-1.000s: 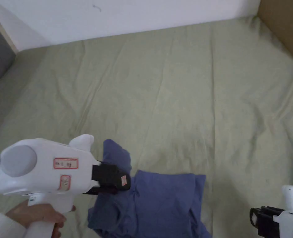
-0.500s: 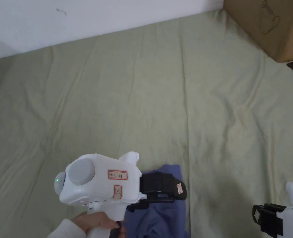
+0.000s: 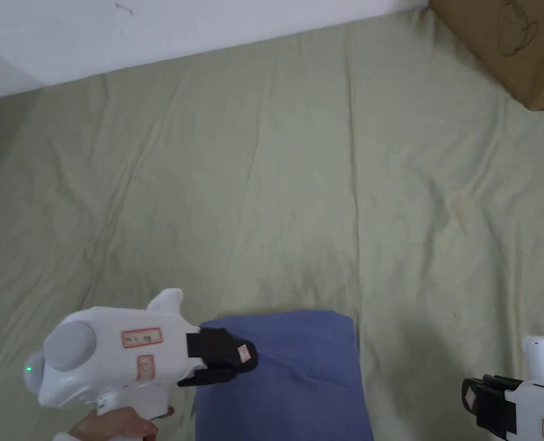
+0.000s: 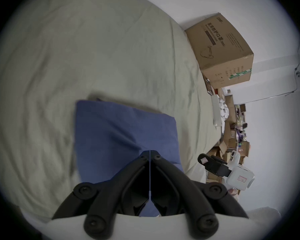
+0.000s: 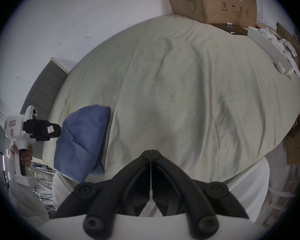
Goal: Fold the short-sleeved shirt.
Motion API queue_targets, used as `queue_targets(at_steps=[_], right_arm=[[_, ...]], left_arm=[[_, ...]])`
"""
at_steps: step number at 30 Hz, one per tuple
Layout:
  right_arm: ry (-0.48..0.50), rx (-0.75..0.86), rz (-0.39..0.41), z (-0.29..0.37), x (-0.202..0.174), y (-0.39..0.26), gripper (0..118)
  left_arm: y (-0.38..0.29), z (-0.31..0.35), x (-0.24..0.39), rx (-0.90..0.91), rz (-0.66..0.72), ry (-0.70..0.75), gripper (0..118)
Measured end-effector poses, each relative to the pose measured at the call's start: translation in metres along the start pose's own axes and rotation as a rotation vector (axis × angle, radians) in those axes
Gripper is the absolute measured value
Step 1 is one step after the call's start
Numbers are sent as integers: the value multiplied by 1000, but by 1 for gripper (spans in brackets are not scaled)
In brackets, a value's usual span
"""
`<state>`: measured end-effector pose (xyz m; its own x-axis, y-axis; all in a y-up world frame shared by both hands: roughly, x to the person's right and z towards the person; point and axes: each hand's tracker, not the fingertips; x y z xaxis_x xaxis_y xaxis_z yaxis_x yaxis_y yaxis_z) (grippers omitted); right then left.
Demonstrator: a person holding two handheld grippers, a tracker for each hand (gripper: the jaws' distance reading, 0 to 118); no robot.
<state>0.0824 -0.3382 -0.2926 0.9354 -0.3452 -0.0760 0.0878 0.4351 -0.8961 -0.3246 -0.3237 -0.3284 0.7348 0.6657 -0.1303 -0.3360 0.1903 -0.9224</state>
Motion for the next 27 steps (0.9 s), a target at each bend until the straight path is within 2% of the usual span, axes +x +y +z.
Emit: queue_targets(at_steps=[4, 9, 17, 19, 24, 27], right_arm=[[-6, -9, -5, -1, 0, 0, 0], [-14, -10, -10, 1, 2, 0, 0], [-15, -15, -4, 2, 0, 0, 0], [-9, -16, 6, 2, -3, 1, 0], [8, -19, 51, 5, -14, 6, 0], [37, -19, 92, 1, -26, 13, 0]], left_arm=[[-2, -40, -6, -66, 26, -130, 0], [-25, -94, 27, -214, -29, -75, 0], [-44, -135, 35, -280, -81, -116, 0], [-50, -135, 42, -275, -160, -109, 0], [-43, -86, 33, -92, -99, -222, 0], [-40, -29, 17, 59, -102, -198, 0]])
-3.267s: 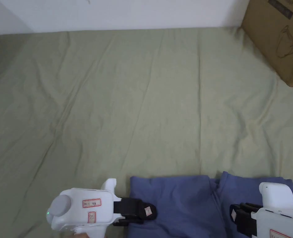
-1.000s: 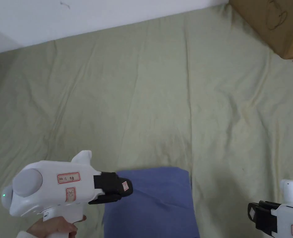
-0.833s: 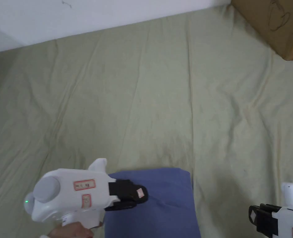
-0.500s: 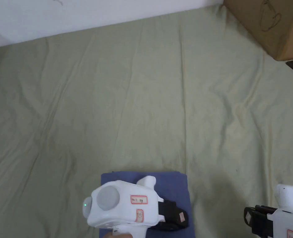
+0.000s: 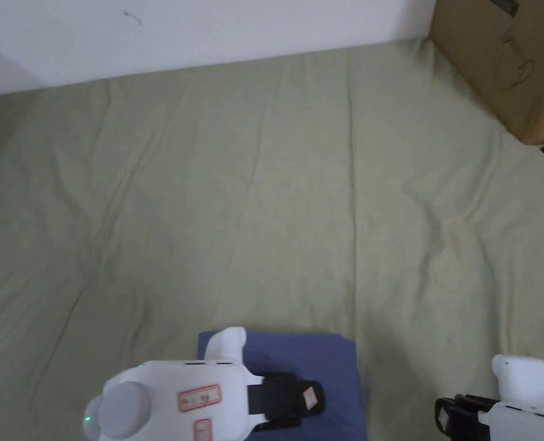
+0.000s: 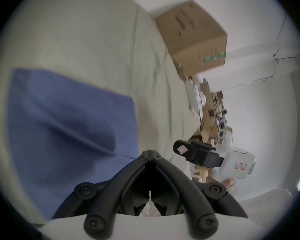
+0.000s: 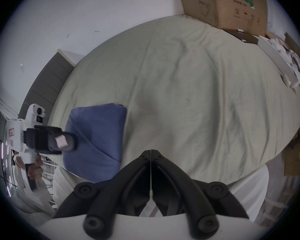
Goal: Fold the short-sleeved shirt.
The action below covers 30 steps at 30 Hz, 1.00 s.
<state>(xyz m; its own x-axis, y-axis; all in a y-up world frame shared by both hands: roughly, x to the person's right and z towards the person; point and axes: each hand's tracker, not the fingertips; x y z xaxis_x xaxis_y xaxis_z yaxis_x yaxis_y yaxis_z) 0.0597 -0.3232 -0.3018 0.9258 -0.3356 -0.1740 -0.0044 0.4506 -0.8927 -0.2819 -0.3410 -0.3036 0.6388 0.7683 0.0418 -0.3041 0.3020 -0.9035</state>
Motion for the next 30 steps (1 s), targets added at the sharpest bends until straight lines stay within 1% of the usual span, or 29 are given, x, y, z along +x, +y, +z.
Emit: queue_targets(at_steps=[1, 3, 7, 8, 10, 12, 14, 15, 17, 18, 19, 21, 22, 23, 24, 25, 26, 27, 28, 30], right_arm=[[24, 1, 22, -2, -7, 3, 0], [68, -7, 48, -8, -20, 10, 0], [191, -42, 125, -26, -57, 22, 0], [235, -53, 116, -34, -65, 24, 0], [286, -93, 93, -50, -80, 29, 0], [369, -142, 92, -72, -94, 34, 0], [363, -198, 79, -94, -101, 36, 0], [362, -216, 70, -108, -102, 36, 0], [377, -276, 2, -131, -96, 36, 0], [389, -288, -52, -138, -90, 34, 0], [421, -282, -98, -142, -84, 33, 0], [443, -291, -150, -143, -74, 35, 0], [438, -284, -144, -143, -72, 35, 0], [433, -283, -134, -134, -79, 33, 0], [419, -275, -116, -133, -82, 33, 0], [412, -269, -88, -132, -84, 33, 0], [396, -264, -57, -132, -88, 33, 0], [387, -260, -43, -131, -91, 32, 0], [382, -259, -33, -131, -93, 33, 0], [378, -256, -22, -131, -93, 32, 0]], left_arm=[[0, 24, 2, 43, 0, 26, 0], [-2, 57, -23, 114, 34, 92, 0], [-9, 106, -67, 180, 134, 168, 0], [-12, 114, -76, 189, 155, 166, 0], [-20, 126, -90, 218, 180, 144, 0], [-29, 130, -100, 233, 228, 96, 0], [-34, 128, -104, 232, 226, 102, 0], [-37, 127, -107, 229, 226, 103, 0], [-39, 123, -107, 224, 234, 89, 0], [-40, 121, -108, 218, 237, 76, 0], [-39, 120, -110, 219, 237, 74, 0], [-37, 118, -114, 216, 236, 60, 2], [-34, 117, -117, 214, 240, 53, 13], [-32, 115, -119, 208, 242, 42, 34], [-27, 110, -122, 200, 246, 36, 72], [-23, 111, -132, 180, 242, 33, 94], [-17, 105, -135, 143, 236, 30, 109], [-12, 98, -138, 126, 232, 20, 116], [-6, 93, -150, 107, 224, -8, 115], [4, 82, -155, 79, 236, -65, 115]])
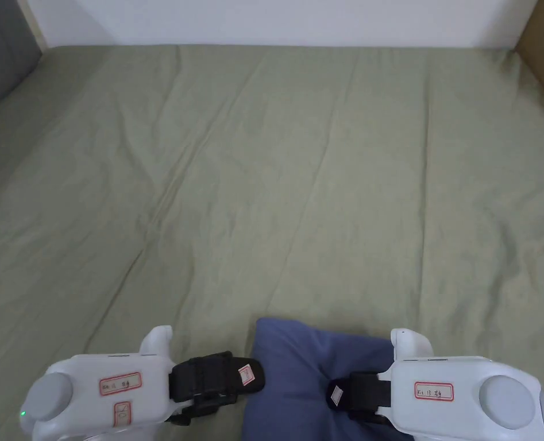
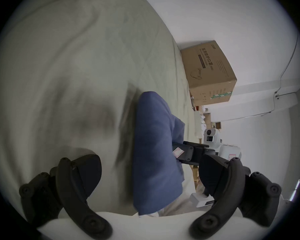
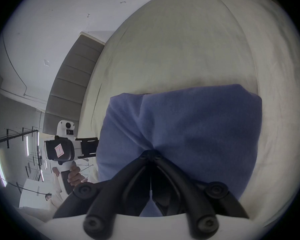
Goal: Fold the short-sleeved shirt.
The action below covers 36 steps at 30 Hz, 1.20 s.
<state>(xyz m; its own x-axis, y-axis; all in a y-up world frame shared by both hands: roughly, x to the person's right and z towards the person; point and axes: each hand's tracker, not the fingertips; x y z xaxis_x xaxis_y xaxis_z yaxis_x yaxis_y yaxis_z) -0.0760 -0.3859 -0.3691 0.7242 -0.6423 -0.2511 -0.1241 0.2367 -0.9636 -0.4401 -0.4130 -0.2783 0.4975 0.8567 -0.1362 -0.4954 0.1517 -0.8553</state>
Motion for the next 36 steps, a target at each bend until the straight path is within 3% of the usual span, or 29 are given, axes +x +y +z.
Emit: queue_targets(at_steps=[9, 11, 12, 13, 14, 15, 22, 26, 32, 36], right_arm=[[29, 7, -51, 0, 11, -1, 0], [26, 6, -49, -1, 10, -1, 0], [20, 7, -43, 1, 8, -1, 0], [17, 8, -40, 3, 5, -1, 0], [-33, 9, -23, 3, 4, -1, 0], [-14, 14, -20, 5, 3, -1, 0], [-45, 52, 17, 20, -12, -1, 0], [-34, 74, 23, 27, -16, -1, 0], [-56, 61, 33, 20, -18, -2, 0], [-73, 35, 43, 13, -20, -7, 0]], left_arm=[[29, -52, -22, -113, 61, -202, 113], [34, -55, -26, -115, 66, -193, 91], [34, -57, -24, -127, 22, -109, 54], [35, -60, -31, -138, -28, -10, 35], [34, -61, -40, -140, 0, -51, 34], [33, -57, -40, -116, 91, -164, 34], [54, -32, -39, -120, 2, -77, 33], [76, 12, -47, -83, -52, 38, 33], [130, 130, -71, -26, -144, 294, 33], [176, 214, -97, -13, -169, 570, 33]])
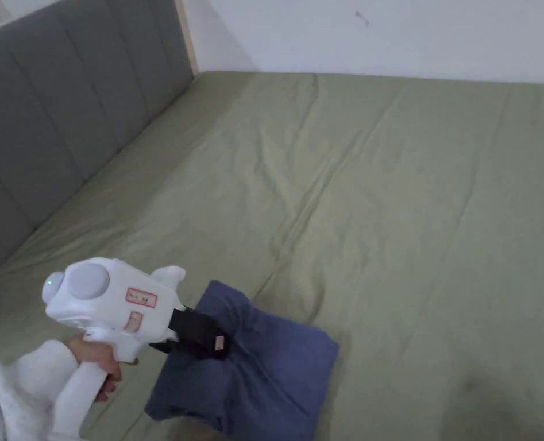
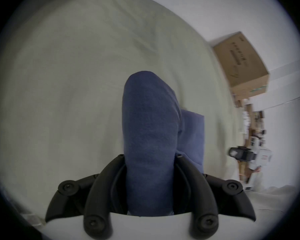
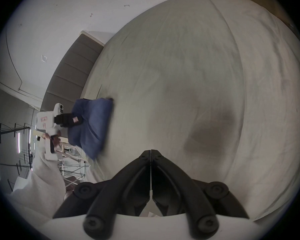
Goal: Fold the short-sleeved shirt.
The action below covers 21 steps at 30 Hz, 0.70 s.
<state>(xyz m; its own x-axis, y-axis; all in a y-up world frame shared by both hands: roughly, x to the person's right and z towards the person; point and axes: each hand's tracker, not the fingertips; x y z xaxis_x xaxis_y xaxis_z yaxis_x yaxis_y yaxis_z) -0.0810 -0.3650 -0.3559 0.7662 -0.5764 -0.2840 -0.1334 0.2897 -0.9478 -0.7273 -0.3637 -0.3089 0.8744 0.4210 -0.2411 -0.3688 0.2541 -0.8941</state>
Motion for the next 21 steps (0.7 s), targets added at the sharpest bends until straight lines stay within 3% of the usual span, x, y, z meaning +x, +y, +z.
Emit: queue_targets(at_steps=[1, 2, 3, 10, 11, 13, 14, 19, 20, 21], right_arm=[[-1, -7, -3, -1, -3, -1, 0], [1, -11, -5, -2, -3, -2, 0], [-2, -18, -7, -4, -4, -2, 0], [-44, -36, 8, -9, -15, 1, 0], [-42, -38, 7, -9, -15, 1, 0], [-50, -41, 6, -8, -7, 2, 0], [-56, -45, 6, -8, -6, 2, 0], [-55, -53, -8, -10, -1, -1, 0], [-54, -56, -9, -10, -2, -1, 0], [-53, -55, -8, -10, 3, -2, 0]], left_arm=[[7, 19, -13, -2, 0, 79, 33], [-24, 22, 39, -11, -25, 145, 33], [-27, 33, 43, -15, -25, 218, 33], [-20, 53, 17, -30, -119, 758, 37], [-23, 51, 15, -34, -98, 758, 50], [-31, 48, 14, 3, -35, 807, 98], [-30, 52, 9, 11, -24, 856, 109], [-34, 72, 20, 83, 35, 837, 109], [-36, 76, 28, 99, 55, 829, 102], [-38, 80, 38, 141, 74, 789, 72]])
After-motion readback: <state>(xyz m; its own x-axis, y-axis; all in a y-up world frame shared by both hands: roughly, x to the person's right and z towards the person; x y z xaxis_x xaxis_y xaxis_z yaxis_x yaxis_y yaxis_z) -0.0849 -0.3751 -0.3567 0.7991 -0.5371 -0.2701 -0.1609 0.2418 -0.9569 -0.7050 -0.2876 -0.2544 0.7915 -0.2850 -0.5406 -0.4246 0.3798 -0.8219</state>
